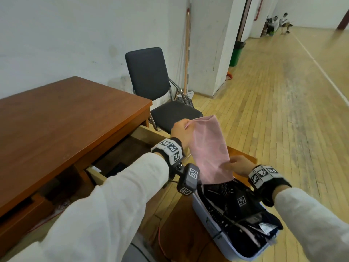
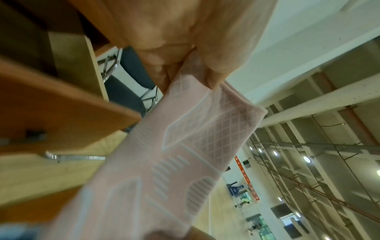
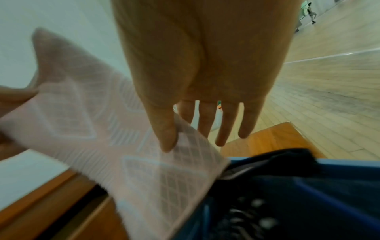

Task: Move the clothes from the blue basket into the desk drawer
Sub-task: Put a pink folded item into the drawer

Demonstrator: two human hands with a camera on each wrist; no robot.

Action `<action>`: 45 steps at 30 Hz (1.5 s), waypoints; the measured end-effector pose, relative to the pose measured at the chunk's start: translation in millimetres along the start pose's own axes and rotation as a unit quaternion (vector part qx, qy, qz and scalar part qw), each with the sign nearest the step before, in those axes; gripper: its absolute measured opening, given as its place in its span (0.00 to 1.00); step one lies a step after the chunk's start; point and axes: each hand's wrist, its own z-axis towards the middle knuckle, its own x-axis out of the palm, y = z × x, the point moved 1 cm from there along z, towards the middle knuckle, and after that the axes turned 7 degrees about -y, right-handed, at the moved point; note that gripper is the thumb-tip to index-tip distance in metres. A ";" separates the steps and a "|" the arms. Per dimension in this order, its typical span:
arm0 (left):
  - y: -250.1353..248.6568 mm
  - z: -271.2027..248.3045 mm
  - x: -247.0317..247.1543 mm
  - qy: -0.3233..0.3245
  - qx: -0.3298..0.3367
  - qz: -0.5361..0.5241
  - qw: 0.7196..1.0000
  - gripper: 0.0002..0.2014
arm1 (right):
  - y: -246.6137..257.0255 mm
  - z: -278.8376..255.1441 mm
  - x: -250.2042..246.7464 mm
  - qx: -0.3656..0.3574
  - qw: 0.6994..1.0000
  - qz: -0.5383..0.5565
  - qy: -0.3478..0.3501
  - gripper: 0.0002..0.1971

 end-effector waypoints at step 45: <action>276.7 66.4 -155.1 0.198 -0.173 0.550 0.792 0.15 | 214.6 114.0 254.8 -0.138 0.875 -0.345 0.309 0.15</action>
